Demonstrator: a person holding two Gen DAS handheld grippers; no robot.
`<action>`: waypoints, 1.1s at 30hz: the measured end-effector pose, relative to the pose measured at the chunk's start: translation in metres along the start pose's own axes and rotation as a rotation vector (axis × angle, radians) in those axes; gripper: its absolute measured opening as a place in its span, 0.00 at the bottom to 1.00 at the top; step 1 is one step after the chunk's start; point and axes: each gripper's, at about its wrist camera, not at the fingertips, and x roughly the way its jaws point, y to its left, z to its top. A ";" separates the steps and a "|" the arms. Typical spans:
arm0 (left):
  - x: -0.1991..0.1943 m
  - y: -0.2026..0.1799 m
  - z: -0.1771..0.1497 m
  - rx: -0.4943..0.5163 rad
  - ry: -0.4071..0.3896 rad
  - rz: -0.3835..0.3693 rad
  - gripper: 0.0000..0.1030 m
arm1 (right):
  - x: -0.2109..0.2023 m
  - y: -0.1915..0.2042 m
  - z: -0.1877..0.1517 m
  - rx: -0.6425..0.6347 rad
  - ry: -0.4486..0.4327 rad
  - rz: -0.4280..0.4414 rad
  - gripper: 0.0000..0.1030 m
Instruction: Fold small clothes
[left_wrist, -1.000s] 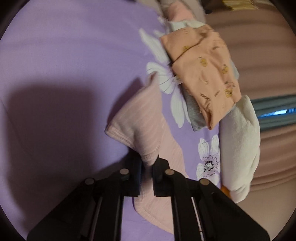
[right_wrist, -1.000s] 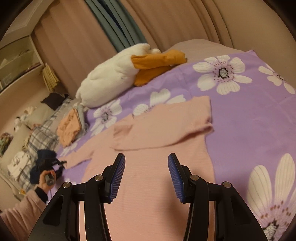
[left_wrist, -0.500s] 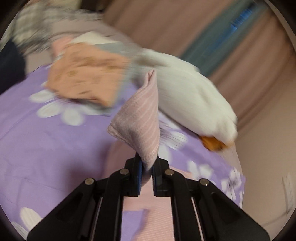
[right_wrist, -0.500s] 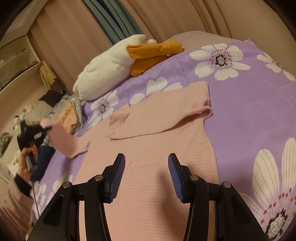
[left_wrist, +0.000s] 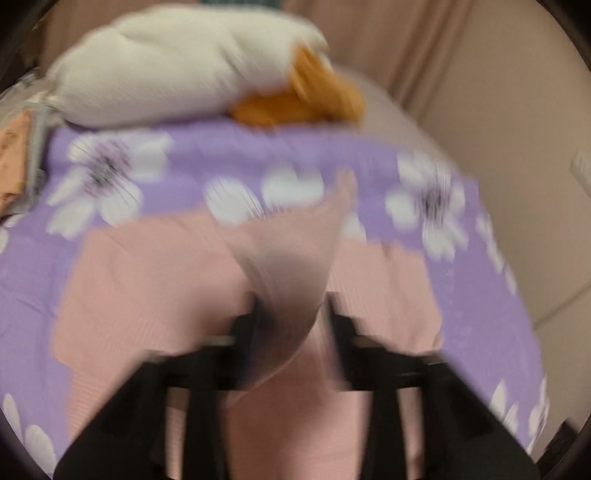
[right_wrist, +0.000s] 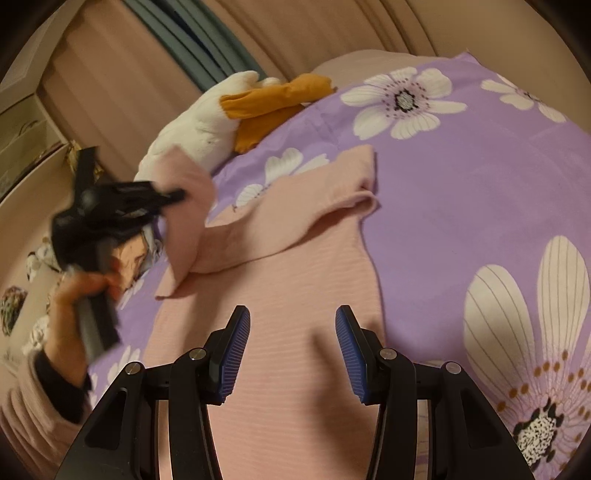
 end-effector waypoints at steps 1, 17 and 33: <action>0.009 -0.005 -0.008 0.024 0.028 0.010 0.88 | 0.000 -0.002 0.000 0.006 0.004 -0.003 0.47; -0.058 0.148 -0.066 -0.192 -0.008 0.043 0.89 | 0.078 0.019 0.053 0.122 0.103 0.088 0.47; -0.081 0.226 -0.098 -0.377 -0.013 0.038 0.89 | 0.162 0.068 0.079 -0.148 0.193 -0.236 0.08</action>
